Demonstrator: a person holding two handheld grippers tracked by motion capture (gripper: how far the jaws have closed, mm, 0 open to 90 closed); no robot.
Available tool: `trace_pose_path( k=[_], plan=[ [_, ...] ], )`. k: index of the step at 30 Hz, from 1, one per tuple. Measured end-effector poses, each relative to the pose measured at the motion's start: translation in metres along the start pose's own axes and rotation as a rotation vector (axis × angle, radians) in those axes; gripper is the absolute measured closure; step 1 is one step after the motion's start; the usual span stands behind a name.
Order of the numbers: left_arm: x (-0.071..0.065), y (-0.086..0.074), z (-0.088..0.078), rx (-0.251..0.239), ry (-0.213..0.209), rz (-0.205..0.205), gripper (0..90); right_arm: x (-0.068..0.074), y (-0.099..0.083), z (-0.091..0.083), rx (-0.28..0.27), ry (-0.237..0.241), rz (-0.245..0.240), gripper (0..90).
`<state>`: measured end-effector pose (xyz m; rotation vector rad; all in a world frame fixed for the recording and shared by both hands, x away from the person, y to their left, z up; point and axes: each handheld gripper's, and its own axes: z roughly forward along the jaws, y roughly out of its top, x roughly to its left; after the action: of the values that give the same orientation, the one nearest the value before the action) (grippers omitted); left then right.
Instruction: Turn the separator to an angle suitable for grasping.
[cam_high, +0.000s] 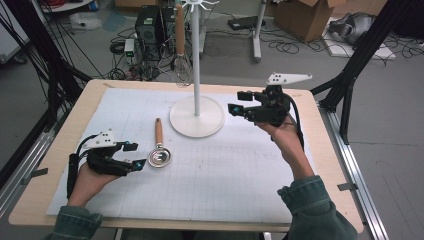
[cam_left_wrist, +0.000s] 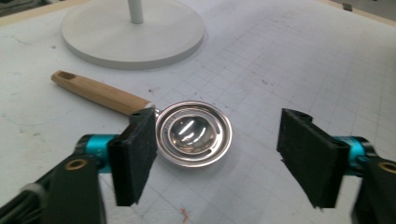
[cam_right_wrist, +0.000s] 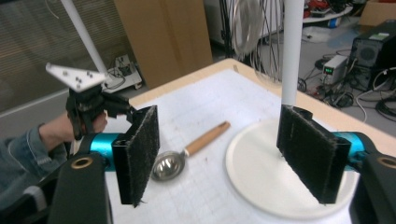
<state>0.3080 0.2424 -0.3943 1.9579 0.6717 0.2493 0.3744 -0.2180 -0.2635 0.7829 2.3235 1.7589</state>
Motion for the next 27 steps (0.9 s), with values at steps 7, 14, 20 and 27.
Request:
trace_pose_path(
  k=[7,14,20,27],
  plan=[
    [0.001,0.006,0.014,0.016,0.005,0.000,50.1,0.006,-0.033,-0.014,0.014,-0.015,0.004,26.8],
    [0.006,0.016,0.028,0.061,0.019,0.007,78.5,0.005,-0.063,-0.027,0.005,-0.037,0.009,25.9],
    [0.010,0.022,0.048,0.083,0.054,0.001,89.1,0.002,-0.082,-0.035,0.020,-0.053,0.019,25.2],
    [0.014,0.033,0.074,0.114,0.063,-0.011,89.5,0.000,-0.097,-0.045,0.019,-0.072,0.015,25.0]
  ],
)
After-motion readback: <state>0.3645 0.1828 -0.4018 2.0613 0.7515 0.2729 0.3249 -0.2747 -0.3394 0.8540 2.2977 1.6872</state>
